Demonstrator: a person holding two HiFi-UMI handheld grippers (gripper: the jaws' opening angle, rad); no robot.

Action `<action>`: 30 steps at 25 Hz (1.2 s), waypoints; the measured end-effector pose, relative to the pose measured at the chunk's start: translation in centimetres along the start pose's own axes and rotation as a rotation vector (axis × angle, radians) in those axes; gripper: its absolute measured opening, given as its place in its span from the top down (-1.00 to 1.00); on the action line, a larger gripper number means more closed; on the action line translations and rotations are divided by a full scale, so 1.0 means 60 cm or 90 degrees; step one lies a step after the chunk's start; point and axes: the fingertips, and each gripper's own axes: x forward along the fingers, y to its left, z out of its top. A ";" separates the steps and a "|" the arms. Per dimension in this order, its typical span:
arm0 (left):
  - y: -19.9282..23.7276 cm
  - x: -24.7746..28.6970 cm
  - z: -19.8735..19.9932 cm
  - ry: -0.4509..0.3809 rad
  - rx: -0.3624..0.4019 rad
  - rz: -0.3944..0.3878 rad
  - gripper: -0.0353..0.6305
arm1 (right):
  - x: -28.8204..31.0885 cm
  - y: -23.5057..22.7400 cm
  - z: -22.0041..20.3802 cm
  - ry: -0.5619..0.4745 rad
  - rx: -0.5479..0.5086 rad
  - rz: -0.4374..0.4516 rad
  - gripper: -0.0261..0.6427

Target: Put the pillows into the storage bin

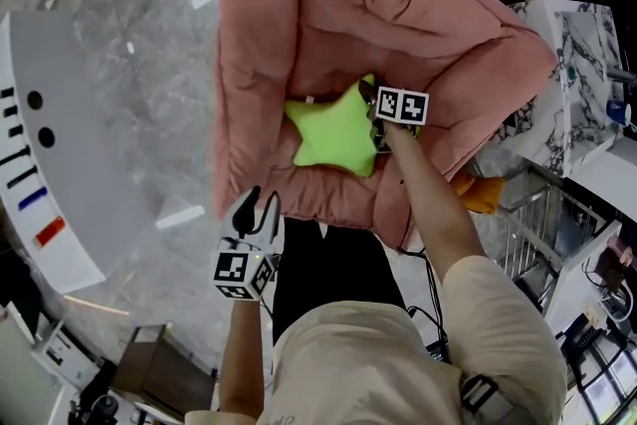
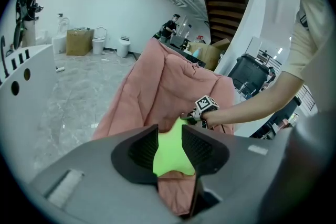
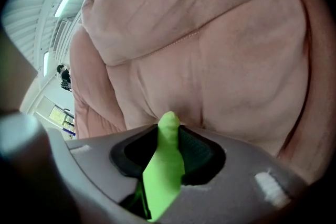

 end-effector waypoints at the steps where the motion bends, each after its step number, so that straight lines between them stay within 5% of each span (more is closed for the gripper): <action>1: -0.004 0.000 0.004 -0.003 0.003 -0.002 0.43 | -0.007 0.003 -0.003 0.000 -0.004 0.007 0.56; 19: -0.096 -0.032 0.081 -0.024 0.121 -0.095 0.43 | -0.200 0.179 -0.128 -0.038 -0.073 0.137 0.70; 30: -0.137 -0.026 0.127 -0.017 0.235 -0.208 0.43 | -0.338 0.237 -0.175 -0.130 -0.098 0.111 0.72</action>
